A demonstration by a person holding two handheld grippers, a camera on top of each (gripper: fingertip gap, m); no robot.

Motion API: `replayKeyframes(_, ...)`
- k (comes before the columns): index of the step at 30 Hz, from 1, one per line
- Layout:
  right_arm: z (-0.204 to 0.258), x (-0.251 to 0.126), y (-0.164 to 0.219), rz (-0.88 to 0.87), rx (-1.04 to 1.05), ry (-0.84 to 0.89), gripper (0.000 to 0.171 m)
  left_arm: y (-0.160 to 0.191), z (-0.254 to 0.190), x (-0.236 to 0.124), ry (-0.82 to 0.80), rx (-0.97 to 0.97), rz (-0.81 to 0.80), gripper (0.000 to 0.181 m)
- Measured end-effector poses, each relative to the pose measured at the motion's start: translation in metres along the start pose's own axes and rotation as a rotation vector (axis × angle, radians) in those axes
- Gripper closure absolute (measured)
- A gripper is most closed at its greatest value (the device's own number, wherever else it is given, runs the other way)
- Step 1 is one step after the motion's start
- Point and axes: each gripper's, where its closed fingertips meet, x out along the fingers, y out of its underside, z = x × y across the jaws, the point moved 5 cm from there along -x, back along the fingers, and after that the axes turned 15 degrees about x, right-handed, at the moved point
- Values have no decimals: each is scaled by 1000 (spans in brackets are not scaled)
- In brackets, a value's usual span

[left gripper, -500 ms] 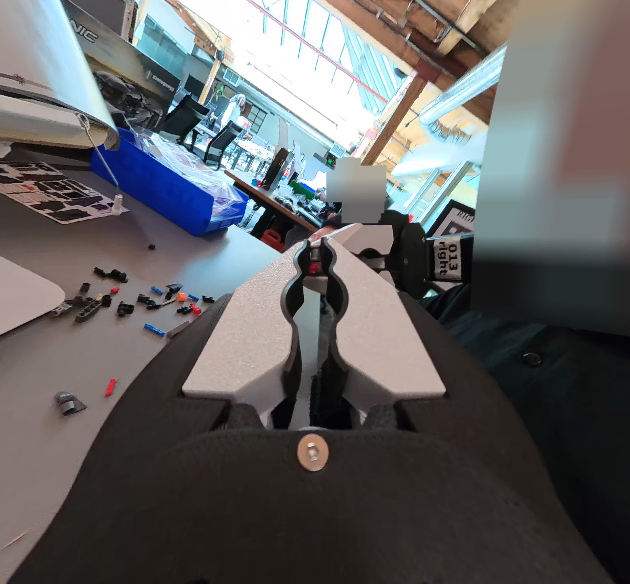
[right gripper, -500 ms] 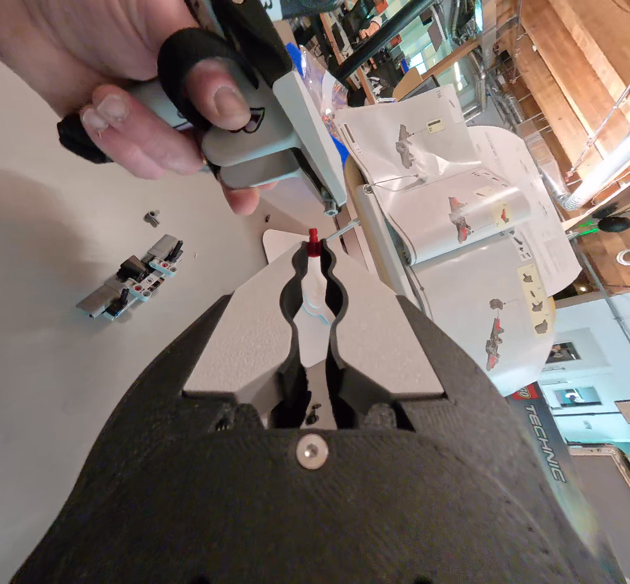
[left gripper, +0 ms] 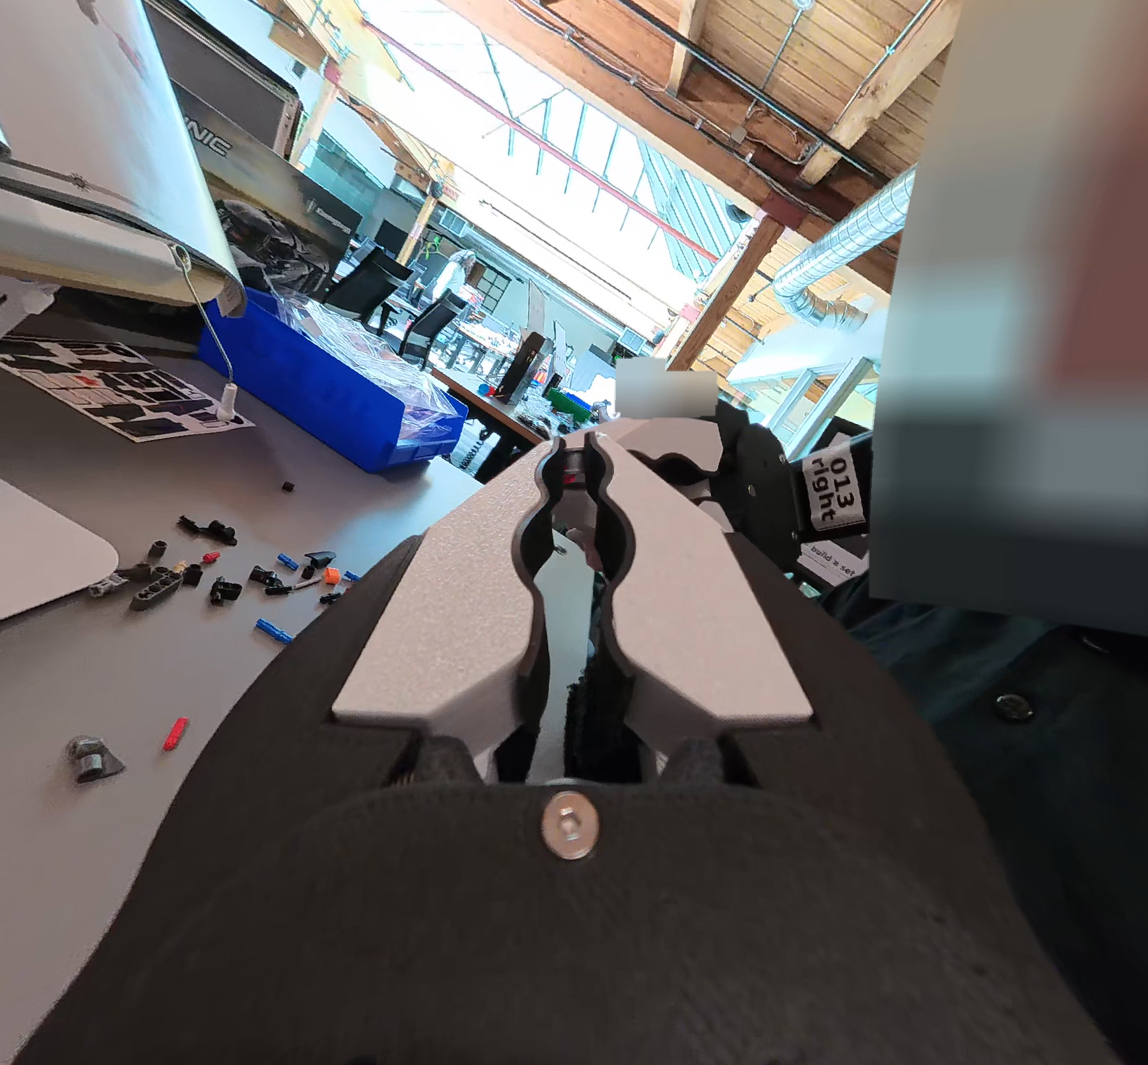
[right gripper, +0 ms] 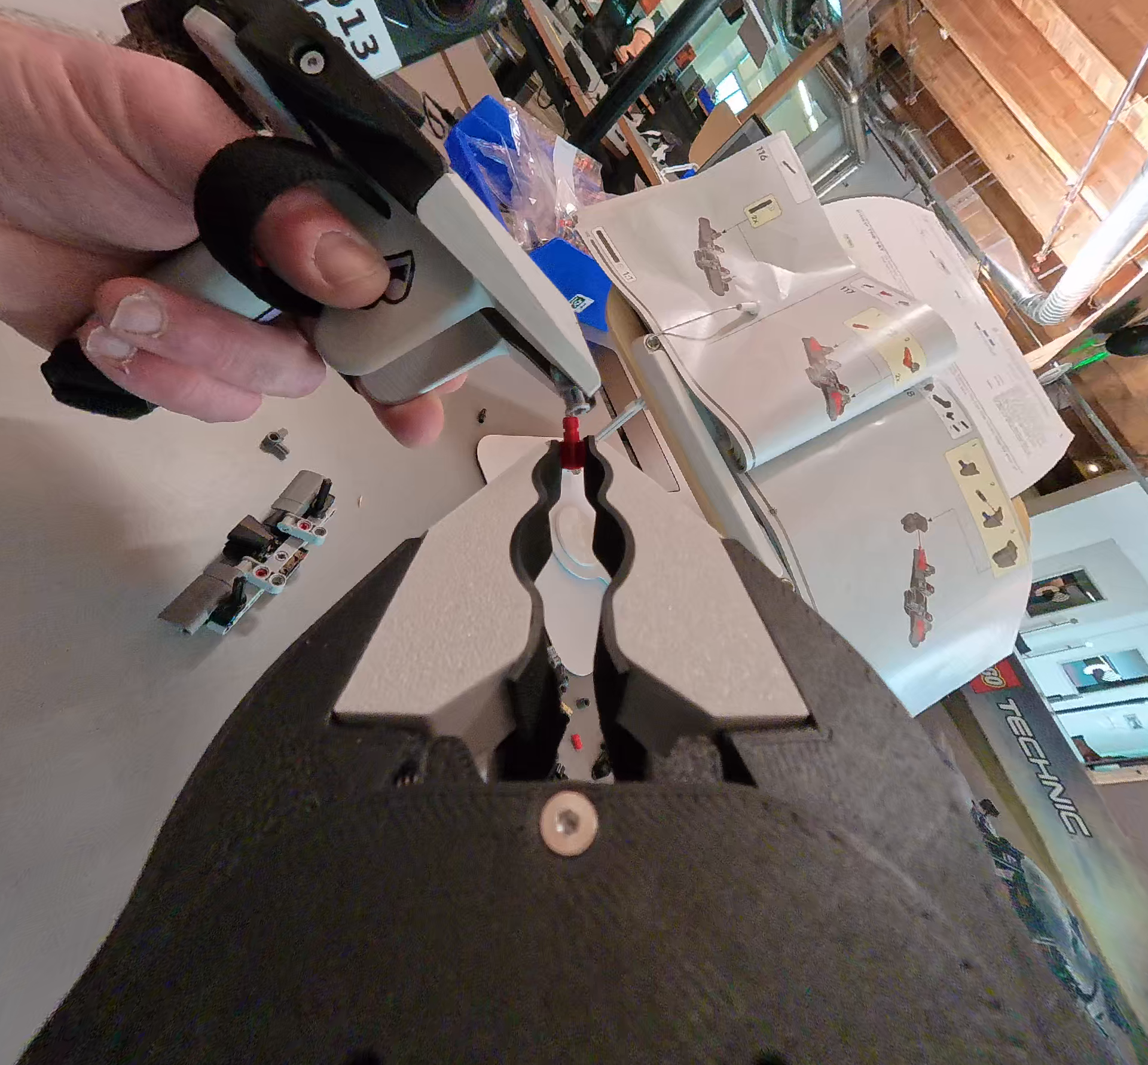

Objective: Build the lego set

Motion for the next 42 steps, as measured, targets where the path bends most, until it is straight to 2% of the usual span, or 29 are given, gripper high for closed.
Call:
replayKeyframes(16, -4, 2, 5, 43, -93, 59, 167, 3, 0, 7, -131, 162, 99, 177)
replayKeyframes(30, -10, 5, 3, 29, -90, 46, 167, 0, 2, 10, -152, 154, 93, 176)
replayKeyframes(34, -13, 7, 7, 10, -34, 22, 167, -4, 2, 12, -168, 219, 126, 172)
replayKeyframes(35, -13, 8, 8, 12, 7, -5, 167, -7, 1, 11, -182, 251, 126, 166)
replayKeyframes(38, -18, 9, 16, 25, 150, -84, 167, -15, -1, 7, -226, 386, 151, 163)
replayKeyframes(42, -22, 12, 21, 0, 520, -347, 167, -15, -9, 7, -308, 753, 289, 158)
